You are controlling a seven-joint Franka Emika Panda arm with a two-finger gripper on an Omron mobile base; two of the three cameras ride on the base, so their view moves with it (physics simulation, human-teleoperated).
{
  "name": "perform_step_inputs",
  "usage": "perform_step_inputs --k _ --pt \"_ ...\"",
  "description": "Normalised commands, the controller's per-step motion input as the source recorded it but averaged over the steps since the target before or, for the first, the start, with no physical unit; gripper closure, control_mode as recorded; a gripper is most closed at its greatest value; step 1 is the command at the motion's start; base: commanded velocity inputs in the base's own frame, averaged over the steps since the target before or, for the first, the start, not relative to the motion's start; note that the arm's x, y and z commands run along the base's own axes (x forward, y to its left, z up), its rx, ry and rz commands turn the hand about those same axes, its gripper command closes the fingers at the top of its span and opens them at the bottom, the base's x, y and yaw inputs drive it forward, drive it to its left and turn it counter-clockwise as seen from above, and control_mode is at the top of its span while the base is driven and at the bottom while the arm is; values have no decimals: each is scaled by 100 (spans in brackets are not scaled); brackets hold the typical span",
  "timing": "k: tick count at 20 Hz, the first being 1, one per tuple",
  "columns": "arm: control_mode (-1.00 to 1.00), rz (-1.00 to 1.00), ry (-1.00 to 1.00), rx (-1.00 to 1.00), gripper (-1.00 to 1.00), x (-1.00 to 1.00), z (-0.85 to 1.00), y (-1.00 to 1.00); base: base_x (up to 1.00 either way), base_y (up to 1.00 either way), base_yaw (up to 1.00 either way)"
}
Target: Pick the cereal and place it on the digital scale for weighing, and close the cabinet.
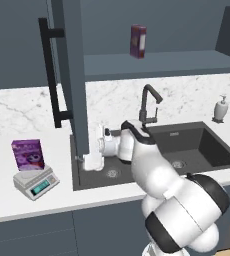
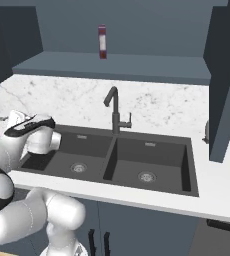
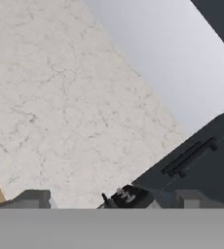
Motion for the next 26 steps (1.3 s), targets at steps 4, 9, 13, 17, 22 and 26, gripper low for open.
perform_step_inputs --k 4,9,13,17,22,26 --pt "-100 -13 -18 3 -100 -72 100 -70 0 0 0" --pt "-100 -21 -13 1 -100 -83 82 -70 0 0 0" --pt "-100 -26 -8 0 -100 -66 70 -48 0 0 0" --pt "-100 -38 -5 0 -100 -52 61 -53 0 0 0" --pt "-100 -45 -2 0 -100 -46 45 -61 0 0 0" --pt "-100 -37 0 1 -100 -41 43 -83 0 0 0"
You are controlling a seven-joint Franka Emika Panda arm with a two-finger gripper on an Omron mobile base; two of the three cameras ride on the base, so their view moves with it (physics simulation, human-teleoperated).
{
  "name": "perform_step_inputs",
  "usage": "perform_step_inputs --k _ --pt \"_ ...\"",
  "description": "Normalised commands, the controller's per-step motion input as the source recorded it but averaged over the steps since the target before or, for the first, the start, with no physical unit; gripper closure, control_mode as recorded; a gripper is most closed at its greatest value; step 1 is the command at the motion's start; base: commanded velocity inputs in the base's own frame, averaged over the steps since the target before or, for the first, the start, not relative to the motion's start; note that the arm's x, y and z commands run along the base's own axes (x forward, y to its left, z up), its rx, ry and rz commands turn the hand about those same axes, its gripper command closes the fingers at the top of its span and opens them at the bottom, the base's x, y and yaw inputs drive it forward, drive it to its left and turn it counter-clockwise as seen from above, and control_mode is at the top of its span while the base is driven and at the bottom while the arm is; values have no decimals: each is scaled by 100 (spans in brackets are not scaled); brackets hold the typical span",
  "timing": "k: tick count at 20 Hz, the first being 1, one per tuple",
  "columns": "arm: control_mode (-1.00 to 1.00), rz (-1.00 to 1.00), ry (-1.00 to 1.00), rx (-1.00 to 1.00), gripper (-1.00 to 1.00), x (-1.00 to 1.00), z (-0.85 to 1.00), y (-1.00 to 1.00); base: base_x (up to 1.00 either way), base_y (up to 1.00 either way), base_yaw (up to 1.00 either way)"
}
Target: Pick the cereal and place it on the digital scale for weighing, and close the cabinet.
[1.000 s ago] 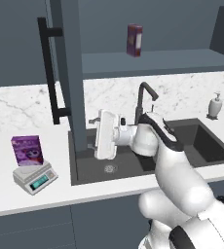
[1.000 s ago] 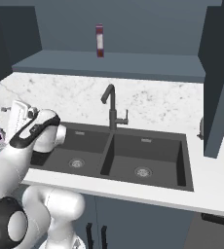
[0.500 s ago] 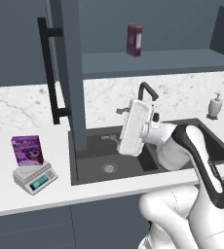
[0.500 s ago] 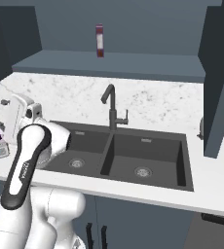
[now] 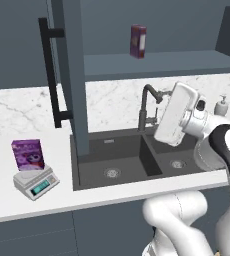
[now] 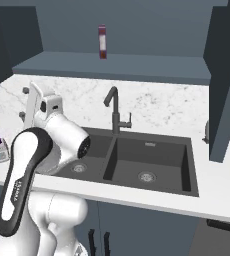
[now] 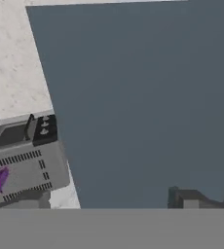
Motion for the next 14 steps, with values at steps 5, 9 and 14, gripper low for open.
perform_step_inputs --k 5,9,14 --pt "-100 -25 -11 0 -100 -21 8 -80 0 0 0" --pt "-100 -22 -15 0 -100 -3 -17 -73 0 0 0" --pt "-100 -20 -21 0 -100 -50 -20 -53 0 0 0"
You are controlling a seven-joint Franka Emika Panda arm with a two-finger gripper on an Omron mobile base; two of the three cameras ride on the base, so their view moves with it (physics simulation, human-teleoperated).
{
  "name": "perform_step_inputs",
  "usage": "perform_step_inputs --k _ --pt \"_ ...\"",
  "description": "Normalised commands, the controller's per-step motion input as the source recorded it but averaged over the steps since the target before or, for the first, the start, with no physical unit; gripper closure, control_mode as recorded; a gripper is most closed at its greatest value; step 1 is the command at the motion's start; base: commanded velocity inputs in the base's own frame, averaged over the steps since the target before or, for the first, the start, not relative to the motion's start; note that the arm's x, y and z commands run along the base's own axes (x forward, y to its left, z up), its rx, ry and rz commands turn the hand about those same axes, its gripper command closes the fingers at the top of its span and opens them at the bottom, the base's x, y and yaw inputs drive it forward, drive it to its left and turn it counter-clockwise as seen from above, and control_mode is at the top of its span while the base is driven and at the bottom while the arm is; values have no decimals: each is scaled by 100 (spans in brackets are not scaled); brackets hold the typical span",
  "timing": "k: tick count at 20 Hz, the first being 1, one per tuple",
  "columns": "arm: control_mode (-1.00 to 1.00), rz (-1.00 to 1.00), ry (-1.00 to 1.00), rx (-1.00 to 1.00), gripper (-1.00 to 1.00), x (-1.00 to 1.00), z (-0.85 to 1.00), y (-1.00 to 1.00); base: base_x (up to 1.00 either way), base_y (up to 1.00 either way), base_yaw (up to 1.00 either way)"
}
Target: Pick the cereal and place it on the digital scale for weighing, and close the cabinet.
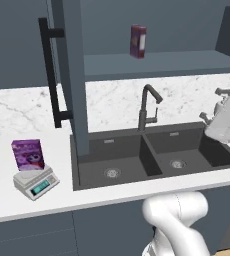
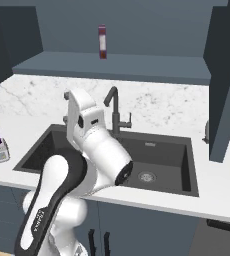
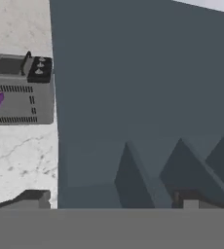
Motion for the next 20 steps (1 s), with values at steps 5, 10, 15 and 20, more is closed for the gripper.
perform_step_inputs --k 5,10,15,20 --pt "-100 -20 -20 1 -100 -65 -26 -27 0 0 0" --pt "-100 -17 -11 8 -100 -2 -35 -3 0 0 0" --pt "-100 -14 -12 10 -100 -4 -11 -41 0 0 0" --pt "-100 -13 -3 7 -100 -10 0 -56 0 0 0"
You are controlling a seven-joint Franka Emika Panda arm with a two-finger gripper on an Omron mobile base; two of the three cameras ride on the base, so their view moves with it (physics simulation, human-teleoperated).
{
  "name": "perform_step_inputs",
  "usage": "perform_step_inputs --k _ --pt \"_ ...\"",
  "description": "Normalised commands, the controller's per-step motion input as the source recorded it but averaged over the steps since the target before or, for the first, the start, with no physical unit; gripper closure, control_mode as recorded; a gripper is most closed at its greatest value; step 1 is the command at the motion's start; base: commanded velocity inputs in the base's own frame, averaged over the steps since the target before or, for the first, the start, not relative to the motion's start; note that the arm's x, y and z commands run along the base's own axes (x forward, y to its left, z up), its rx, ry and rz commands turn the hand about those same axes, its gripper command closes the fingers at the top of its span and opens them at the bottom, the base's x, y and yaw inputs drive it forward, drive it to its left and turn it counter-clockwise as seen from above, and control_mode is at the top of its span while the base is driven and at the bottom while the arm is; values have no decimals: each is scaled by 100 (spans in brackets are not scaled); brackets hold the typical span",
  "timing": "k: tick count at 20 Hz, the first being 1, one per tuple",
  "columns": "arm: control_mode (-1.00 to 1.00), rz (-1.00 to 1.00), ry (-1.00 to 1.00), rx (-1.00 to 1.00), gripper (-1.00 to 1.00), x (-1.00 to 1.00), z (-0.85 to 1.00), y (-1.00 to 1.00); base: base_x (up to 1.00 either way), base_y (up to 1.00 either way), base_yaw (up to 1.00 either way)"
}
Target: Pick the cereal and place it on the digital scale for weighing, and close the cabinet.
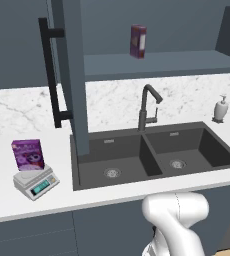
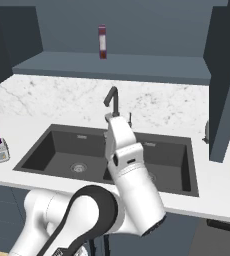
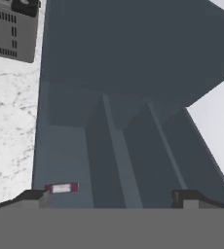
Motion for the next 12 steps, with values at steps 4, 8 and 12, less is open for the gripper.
perform_step_inputs --k 4,8,12 --pt "-100 -5 0 5 -100 0 -13 -43 0 0 0" --pt "-100 0 0 0 -100 0 -24 -35 0 0 0" --pt "-100 0 0 1 -100 -11 -2 -61 0 0 0"
